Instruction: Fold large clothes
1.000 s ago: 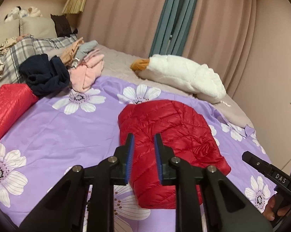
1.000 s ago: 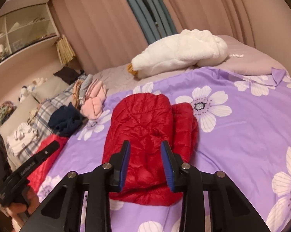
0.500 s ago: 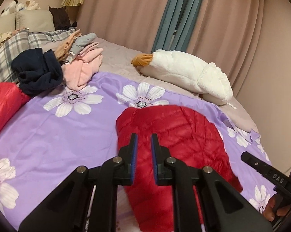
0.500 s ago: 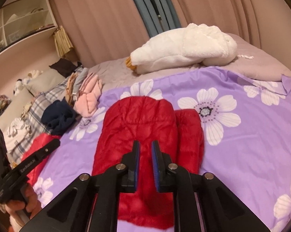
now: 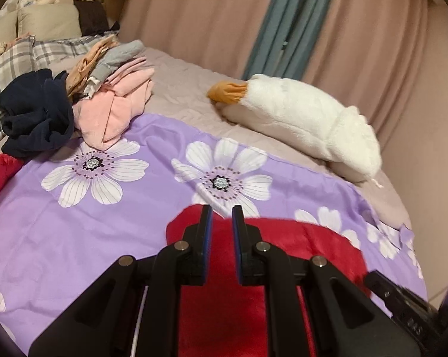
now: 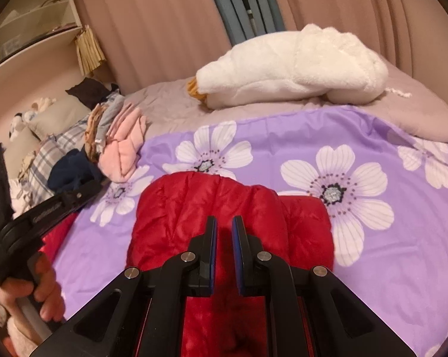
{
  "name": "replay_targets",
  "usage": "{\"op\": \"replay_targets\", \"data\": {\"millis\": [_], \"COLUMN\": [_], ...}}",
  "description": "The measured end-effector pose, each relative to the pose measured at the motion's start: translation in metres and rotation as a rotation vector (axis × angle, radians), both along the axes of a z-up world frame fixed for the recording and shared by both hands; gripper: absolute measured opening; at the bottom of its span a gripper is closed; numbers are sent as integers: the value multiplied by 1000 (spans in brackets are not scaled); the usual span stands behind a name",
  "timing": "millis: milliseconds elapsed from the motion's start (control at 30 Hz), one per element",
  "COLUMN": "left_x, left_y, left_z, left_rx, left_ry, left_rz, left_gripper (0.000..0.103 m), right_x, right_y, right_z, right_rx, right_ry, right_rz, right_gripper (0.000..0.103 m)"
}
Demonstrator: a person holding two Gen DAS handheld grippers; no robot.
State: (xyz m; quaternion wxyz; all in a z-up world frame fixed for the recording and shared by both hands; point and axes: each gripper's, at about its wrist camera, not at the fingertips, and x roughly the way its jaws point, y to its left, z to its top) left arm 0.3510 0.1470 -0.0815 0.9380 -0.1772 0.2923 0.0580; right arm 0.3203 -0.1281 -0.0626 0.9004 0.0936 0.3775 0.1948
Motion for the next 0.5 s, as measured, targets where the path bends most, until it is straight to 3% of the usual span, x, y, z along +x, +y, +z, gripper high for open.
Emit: {"op": "replay_targets", "data": {"millis": [133, 500], "left_x": [19, 46], "left_y": [11, 1], "left_z": [-13, -59], "left_rx": [-60, -93], "left_ry": [15, 98], "left_rz": [23, 7], "left_gripper": [11, 10], "right_x": [15, 45], "right_y": [5, 7], "right_z": [-8, -27], "right_rx": [-26, -52], "right_ry": [10, 41], "right_rz": [-5, -31], "right_gripper": [13, 13]}}
